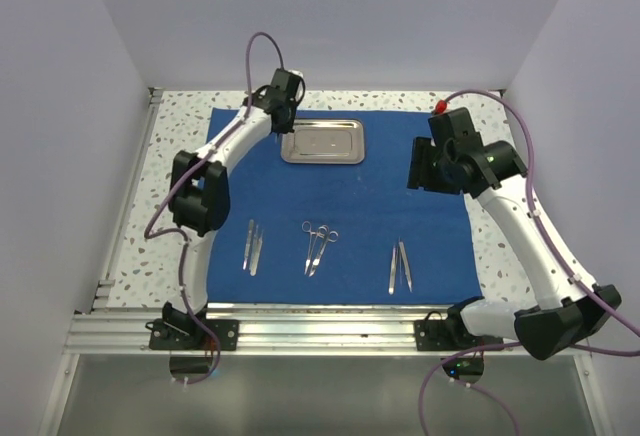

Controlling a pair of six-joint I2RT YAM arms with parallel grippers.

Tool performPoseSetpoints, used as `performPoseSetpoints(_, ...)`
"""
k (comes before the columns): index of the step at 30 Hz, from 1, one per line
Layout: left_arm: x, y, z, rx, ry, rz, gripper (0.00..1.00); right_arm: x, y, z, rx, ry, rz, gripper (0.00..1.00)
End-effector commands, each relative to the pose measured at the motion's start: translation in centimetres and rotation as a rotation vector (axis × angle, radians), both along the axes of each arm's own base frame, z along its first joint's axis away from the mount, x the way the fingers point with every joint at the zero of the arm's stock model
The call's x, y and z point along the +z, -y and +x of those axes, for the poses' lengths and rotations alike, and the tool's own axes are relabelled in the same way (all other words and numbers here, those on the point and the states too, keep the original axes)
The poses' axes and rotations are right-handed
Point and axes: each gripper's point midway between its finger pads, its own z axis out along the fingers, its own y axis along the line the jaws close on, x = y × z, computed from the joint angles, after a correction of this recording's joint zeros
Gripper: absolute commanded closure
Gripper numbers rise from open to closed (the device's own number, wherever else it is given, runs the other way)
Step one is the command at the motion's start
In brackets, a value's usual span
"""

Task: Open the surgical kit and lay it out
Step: Pick up the medical item from the container, then place the medical item in the surgical kit.

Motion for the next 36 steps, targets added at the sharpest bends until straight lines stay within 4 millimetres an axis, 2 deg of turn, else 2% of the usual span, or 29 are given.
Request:
performPoseSetpoints(1, 7.5, 0.3, -0.5, 0.041, 0.110, -0.097, 1.00, 0.8, -0.6, 0.1, 0.035, 0.049, 0.044, 0.41)
performPoseSetpoints(2, 6.7, 0.5, -1.4, 0.042, 0.077, -0.108, 1.00, 0.8, -0.6, 0.1, 0.038, 0.050, 0.048, 0.41)
performPoseSetpoints(3, 7.7, 0.9, -2.5, 0.045, 0.076, -0.157, 1.00, 0.9, -0.6, 0.0, 0.041, 0.056, 0.050, 0.41)
performPoseSetpoints(4, 7.8, 1.9, -3.6, 0.034, 0.073, -0.180, 1.00, 0.9, -0.7, -0.1, 0.046, 0.061, 0.056, 0.41)
performPoseSetpoints(5, 5.1, 2.2, -5.9, 0.027, 0.008, -0.164, 1.00, 0.8, -0.6, -0.2, 0.047, 0.063, 0.059, 0.41)
performPoseSetpoints(6, 6.7, 2.8, -7.5, 0.034, 0.033, -0.207, 1.00, 0.6, -0.6, -0.3, 0.047, 0.063, 0.062, 0.41)
performPoseSetpoints(7, 6.3, 5.1, -9.6, 0.000, 0.020, -0.223, 1.00, 0.2, -0.6, -0.4, 0.049, 0.055, 0.064, 0.41)
performPoseSetpoints(8, 4.1, 5.6, -12.2, -0.002, -0.038, -0.212, 1.00, 0.2, -0.8, -0.6, 0.059, 0.059, 0.078, 0.41)
performPoseSetpoints(9, 4.6, 6.6, -14.0, -0.012, -0.041, -0.245, 1.00, 0.1, -0.9, -0.8, 0.057, 0.057, 0.087, 0.41)
performPoseSetpoints(10, 3.9, 8.8, -16.5, -0.019, -0.072, -0.279, 1.00, -0.4, -1.0, -0.9, 0.064, 0.050, 0.092, 0.41)
performPoseSetpoints(11, 3.0, 9.1, -18.6, -0.015, -0.103, -0.280, 1.00, -0.3, -1.2, -1.2, 0.071, 0.050, 0.110, 0.41)
performPoseSetpoints(12, 2.4, 11.0, -20.9, -0.009, -0.137, -0.320, 1.00, -0.6, -1.3, -1.4, 0.072, 0.041, 0.117, 0.41)
performPoseSetpoints(13, 2.2, 11.8, -22.1, -0.010, -0.150, -0.347, 1.00, -0.7, -1.4, -1.6, 0.073, 0.038, 0.126, 0.41)
performPoseSetpoints(14, 0.9, 11.8, -23.6, -0.001, -0.182, -0.350, 1.00, -0.5, -1.5, -1.9, 0.076, 0.046, 0.137, 0.41)
performPoseSetpoints(15, 1.2, 12.9, -25.3, 0.018, -0.197, -0.409, 1.00, -0.5, -1.7, -2.2, 0.081, 0.041, 0.154, 0.42)
performPoseSetpoints(16, 1.2, 13.7, -25.8, 0.019, -0.197, -0.451, 1.00, -0.7, -1.7, -2.7, 0.083, 0.030, 0.158, 0.42)
performPoseSetpoints(17, 0.2, 13.6, -26.8, 0.031, -0.222, -0.458, 1.00, -0.7, -1.7, -2.9, 0.083, 0.028, 0.163, 0.42)
performPoseSetpoints(18, 0.5, 14.2, -27.7, 0.052, -0.227, -0.495, 1.00, -0.8, -1.9, -3.6, 0.100, 0.028, 0.161, 0.42)
performPoseSetpoints(23, -1.1, 14.3, -30.0, 0.129, -0.239, -0.477, 1.00, -1.0, -2.3, -5.2, 0.151, 0.044, 0.140, 0.41)
performPoseSetpoints(29, -1.4, 17.0, -32.3, 0.129, -0.255, -0.500, 0.99, -1.3, -2.5, -6.7, 0.183, 0.053, 0.156, 0.41)
performPoseSetpoints(31, -1.2, 17.7, -33.6, 0.118, -0.269, -0.484, 0.86, -0.9, -2.2, -7.0, 0.179, 0.071, 0.155, 0.41)
performPoseSetpoints(32, -1.4, 17.9, -33.8, 0.115, -0.269, -0.472, 0.56, -0.7, -1.8, -7.0, 0.172, 0.081, 0.144, 0.41)
performPoseSetpoints(33, -1.3, 18.0, -34.5, 0.107, -0.274, -0.459, 0.41, -0.3, -1.6, -7.2, 0.168, 0.087, 0.139, 0.41)
performPoseSetpoints(34, -0.9, 18.5, -34.6, 0.091, -0.271, -0.462, 0.17, 0.0, -1.4, -7.3, 0.166, 0.094, 0.136, 0.39)
performPoseSetpoints(35, -0.7, 18.6, -34.5, 0.084, -0.260, -0.451, 0.01, 0.2, -1.2, -7.3, 0.155, 0.103, 0.130, 0.38)
performPoseSetpoints(36, -0.6, 18.1, -35.0, 0.077, -0.260, -0.417, 0.00, 0.5, -1.1, -7.4, 0.155, 0.103, 0.133, 0.37)
